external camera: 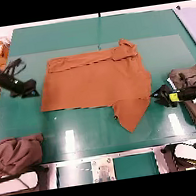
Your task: Fold the shirts.
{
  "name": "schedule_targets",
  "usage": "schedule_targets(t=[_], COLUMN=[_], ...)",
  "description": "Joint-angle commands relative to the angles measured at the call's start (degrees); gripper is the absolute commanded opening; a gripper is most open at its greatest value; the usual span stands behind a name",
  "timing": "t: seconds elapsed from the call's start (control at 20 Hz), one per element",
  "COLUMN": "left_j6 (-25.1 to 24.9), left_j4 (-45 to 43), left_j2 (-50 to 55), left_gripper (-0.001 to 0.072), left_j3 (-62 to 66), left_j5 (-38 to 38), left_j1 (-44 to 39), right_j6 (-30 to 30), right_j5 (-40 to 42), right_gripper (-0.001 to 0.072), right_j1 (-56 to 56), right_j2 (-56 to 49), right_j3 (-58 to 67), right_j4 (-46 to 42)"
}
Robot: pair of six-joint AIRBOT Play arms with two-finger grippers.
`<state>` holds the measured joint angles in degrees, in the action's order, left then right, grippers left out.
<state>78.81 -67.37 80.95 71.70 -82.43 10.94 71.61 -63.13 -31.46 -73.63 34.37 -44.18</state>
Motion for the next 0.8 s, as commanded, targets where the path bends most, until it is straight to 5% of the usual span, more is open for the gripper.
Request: schedule_targets(t=[0.0,0.1,0.2,0.25,0.35,0.6,0.75], left_j6=[-1.4,-2.7,-3.0,-3.0,-2.2,-2.0,-6.8], left_j4=[2.5,5.6,6.4,6.2,6.5,13.4,23.8], left_j2=[-5.8,-6.3,-6.3,-6.3,-6.3,-6.3,-6.3], left_gripper=[0.0017,0.0019,0.0021,0.0025,0.0525,0.0542,0.0542], left_j3=[-9.3,-9.5,-9.5,-9.5,-9.5,-18.8,-29.7], left_j5=[-0.5,-2.0,-1.9,-1.1,1.3,10.5,18.9], left_j1=[7.5,11.1,12.0,12.0,12.0,11.6,11.6], right_j6=[-3.4,-5.9,-7.0,-7.8,-7.8,-7.4,-7.4], right_j5=[4.9,4.8,3.7,1.9,-1.2,-3.6,-3.3], right_gripper=[0.0470,0.0424,0.0103,0.0015,0.0015,0.0016,0.0016], right_j1=[3.0,5.2,5.1,4.1,1.0,-6.1,-5.2], right_j2=[-4.1,-7.3,-7.9,-7.9,-7.5,-6.5,-6.5], right_j3=[-2.0,-0.5,1.4,2.8,5.4,6.4,6.4], right_j4=[4.5,7.4,7.1,7.1,5.6,3.0,3.5])
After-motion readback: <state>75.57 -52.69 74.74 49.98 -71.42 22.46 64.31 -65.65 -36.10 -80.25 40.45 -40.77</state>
